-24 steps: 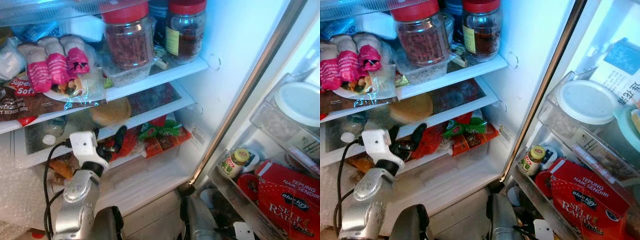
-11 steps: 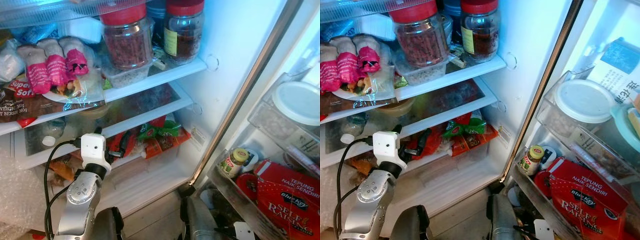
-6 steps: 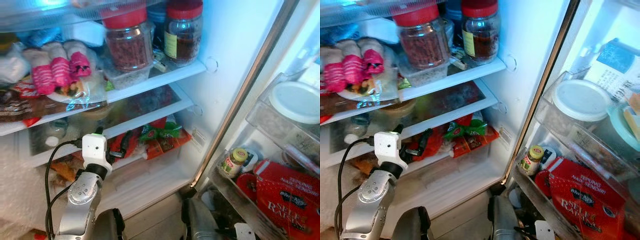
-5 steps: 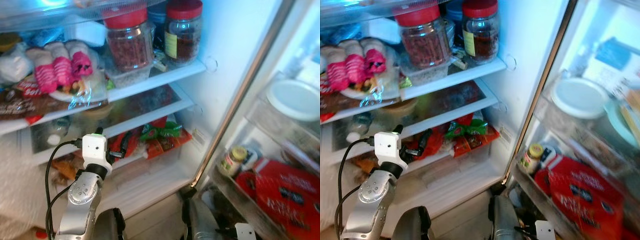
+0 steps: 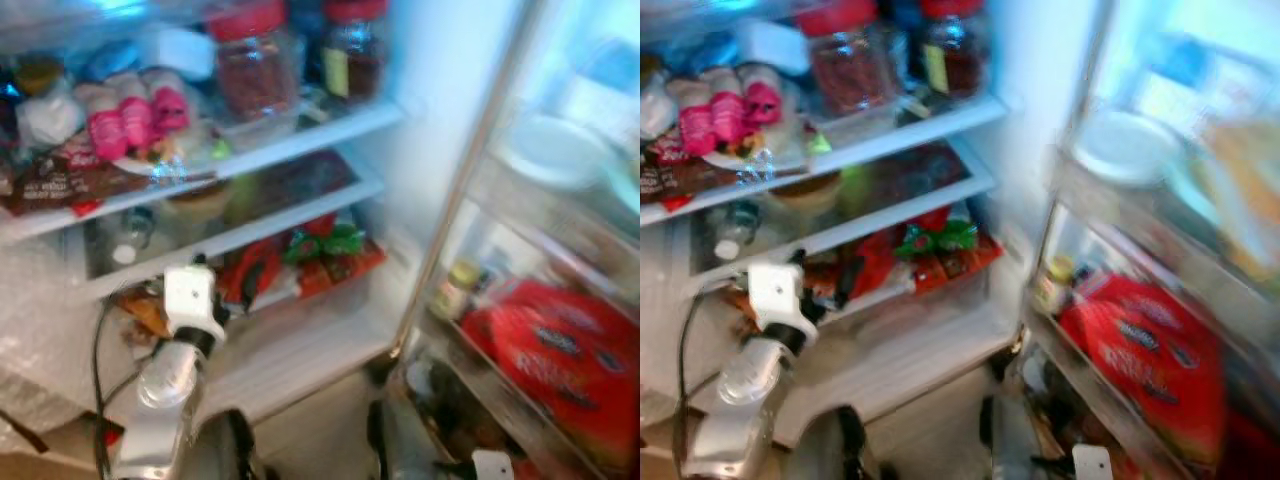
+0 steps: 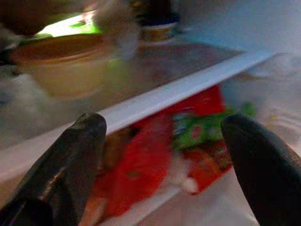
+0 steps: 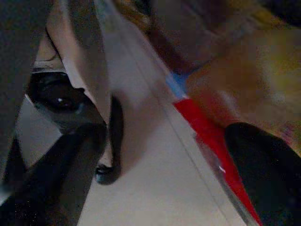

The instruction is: Restocking fridge

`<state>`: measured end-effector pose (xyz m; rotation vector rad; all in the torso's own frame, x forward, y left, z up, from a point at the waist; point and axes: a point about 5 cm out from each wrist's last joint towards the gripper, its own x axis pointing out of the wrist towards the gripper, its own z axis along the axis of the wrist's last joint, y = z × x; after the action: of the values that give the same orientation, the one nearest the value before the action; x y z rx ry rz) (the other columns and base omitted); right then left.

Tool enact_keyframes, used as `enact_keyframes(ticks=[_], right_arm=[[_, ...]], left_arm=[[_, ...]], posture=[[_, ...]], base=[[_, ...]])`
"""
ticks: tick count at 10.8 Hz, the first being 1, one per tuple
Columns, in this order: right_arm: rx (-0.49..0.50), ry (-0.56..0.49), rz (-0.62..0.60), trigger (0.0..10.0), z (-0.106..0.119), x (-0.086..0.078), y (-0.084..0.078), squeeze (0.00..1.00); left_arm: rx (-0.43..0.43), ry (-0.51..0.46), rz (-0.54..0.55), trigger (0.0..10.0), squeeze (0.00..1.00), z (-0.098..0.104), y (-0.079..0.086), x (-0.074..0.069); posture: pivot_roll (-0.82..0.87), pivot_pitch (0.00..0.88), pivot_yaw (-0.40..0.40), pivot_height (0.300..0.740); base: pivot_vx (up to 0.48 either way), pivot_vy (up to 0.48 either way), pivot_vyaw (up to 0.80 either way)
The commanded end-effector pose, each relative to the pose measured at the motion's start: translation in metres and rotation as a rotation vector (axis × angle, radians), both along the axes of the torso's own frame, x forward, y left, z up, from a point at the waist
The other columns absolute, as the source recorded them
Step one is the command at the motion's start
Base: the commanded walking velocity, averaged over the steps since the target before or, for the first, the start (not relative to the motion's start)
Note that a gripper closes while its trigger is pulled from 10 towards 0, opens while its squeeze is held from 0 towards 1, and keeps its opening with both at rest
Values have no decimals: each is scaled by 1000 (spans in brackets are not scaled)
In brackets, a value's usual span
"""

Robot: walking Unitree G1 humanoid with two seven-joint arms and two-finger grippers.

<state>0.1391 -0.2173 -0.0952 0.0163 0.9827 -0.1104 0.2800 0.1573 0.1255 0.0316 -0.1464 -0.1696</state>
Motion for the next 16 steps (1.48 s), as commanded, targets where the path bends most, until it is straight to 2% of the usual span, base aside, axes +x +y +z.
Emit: enact_keyframes(ticks=[1, 5, 11, 14, 16], right_arm=[[23, 26, 3, 10000, -4, -8, 7, 0], [27, 27, 6, 10000, -4, -8, 6, 0], [29, 23, 8, 10000, -3, -6, 4, 0], [32, 21, 6, 10000, -3, -6, 4, 0], [34, 22, 5, 10000, -3, -5, 4, 0]], left_arm=[[31, -6, 3, 10000, 0, 1, 2, 0], [31, 0, 14, 10000, 0, -1, 5, 0], [0, 36, 113, 10000, 0, -10, 24, -3], [10, 152, 209, 10000, 0, -41, 47, -12], [42, 281, 255, 10000, 0, -69, 59, -15]], posture=[[-215, 78, 20, 583], [-212, 95, 13, 583], [-207, 116, 0, 583], [-206, 119, -1, 583], [-203, 118, -1, 583]], base=[[-311, 0, 0], [-315, 0, 0], [-315, 0, 0], [-316, 0, 0], [0, 0, 0]])
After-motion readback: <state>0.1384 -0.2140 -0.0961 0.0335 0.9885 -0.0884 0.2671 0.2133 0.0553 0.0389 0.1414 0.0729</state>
